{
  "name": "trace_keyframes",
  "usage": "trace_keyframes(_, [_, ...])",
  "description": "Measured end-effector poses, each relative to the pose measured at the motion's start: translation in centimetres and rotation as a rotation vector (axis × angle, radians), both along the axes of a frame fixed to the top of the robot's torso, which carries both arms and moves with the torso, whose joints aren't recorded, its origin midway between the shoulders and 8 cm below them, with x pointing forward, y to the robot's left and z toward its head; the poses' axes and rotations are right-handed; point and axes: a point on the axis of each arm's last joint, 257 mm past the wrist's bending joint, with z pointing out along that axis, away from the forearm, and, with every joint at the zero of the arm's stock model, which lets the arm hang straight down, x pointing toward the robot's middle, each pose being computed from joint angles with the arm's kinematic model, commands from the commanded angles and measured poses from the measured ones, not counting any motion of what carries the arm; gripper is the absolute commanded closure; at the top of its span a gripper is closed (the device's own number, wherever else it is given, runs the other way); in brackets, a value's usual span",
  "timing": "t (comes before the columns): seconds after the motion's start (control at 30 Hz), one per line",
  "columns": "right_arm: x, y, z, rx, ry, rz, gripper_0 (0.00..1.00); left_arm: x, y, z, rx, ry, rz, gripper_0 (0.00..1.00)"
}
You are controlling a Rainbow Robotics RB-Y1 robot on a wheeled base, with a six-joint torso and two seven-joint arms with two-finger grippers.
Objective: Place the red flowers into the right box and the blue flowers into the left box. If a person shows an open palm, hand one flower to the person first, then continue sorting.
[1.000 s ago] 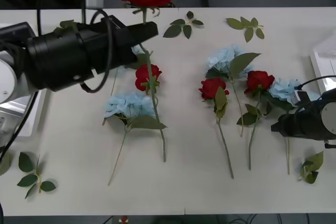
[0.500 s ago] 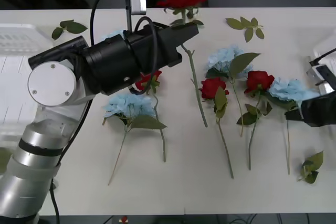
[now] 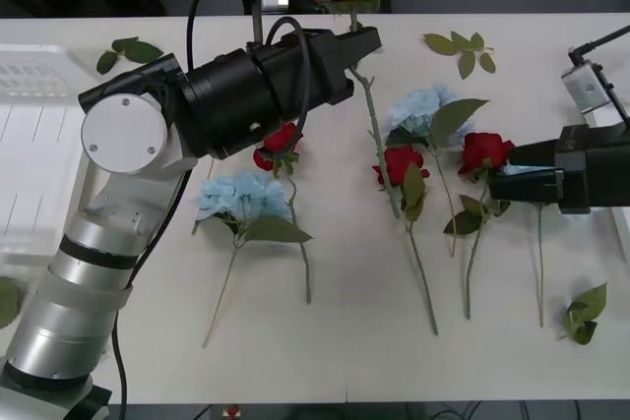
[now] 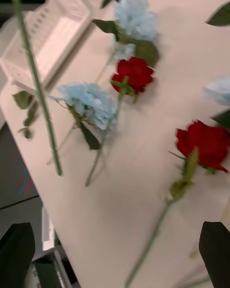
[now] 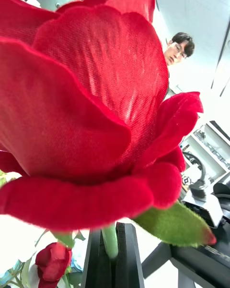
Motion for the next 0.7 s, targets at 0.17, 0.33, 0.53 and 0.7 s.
trace_keyframes(0.17, [-0.4,3.0,0.5,0.030,-0.002,0.074,0.00,0.0,0.0,0.0,-0.001,0.002,0.000,1.00])
trace_keyframes(0.33, [-0.2,5.8,1.1,0.078,-0.017,0.110,0.00,0.0,0.0,0.0,-0.003,0.007,-0.002,1.00])
trace_keyframes(0.53, [0.4,9.6,1.8,0.148,-0.040,0.129,0.00,-0.9,-1.3,-0.7,0.006,0.021,-0.034,1.00])
trace_keyframes(0.7, [0.4,12.1,1.7,0.181,-0.044,0.146,0.00,-1.6,-2.3,-1.2,0.002,0.055,-0.062,1.00])
